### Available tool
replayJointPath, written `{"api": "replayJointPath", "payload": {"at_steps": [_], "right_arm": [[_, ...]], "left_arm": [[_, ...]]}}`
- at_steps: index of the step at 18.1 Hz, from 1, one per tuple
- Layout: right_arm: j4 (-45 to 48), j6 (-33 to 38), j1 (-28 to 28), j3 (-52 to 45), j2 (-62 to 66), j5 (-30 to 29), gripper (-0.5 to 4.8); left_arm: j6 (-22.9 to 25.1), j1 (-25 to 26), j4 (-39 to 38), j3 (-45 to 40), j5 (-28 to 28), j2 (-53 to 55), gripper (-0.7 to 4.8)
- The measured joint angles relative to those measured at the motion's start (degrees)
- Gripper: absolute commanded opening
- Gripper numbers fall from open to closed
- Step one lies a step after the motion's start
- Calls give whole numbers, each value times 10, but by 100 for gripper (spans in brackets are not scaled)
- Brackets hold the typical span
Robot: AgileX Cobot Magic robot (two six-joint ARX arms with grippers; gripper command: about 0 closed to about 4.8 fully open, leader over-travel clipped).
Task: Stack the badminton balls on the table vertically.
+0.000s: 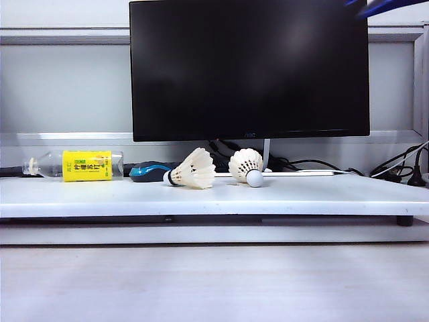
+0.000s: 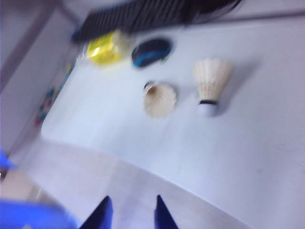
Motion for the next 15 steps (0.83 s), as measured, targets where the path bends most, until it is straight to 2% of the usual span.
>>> {"api": "replayJointPath", "payload": {"at_steps": [3, 6, 8, 15], "right_arm": [[-105, -67, 5, 92, 90, -1, 121], [-166, -116, 18, 159, 153, 14, 121], [-183, -130, 32, 198, 192, 26, 122], [-202, -216, 137, 332, 307, 97, 122]], "left_arm": [[39, 0, -54, 35, -30, 62, 189], [76, 0, -92, 65, -61, 115, 188], [80, -2, -102, 70, -71, 142, 188], [91, -31, -85, 71, -126, 231, 188]]}}
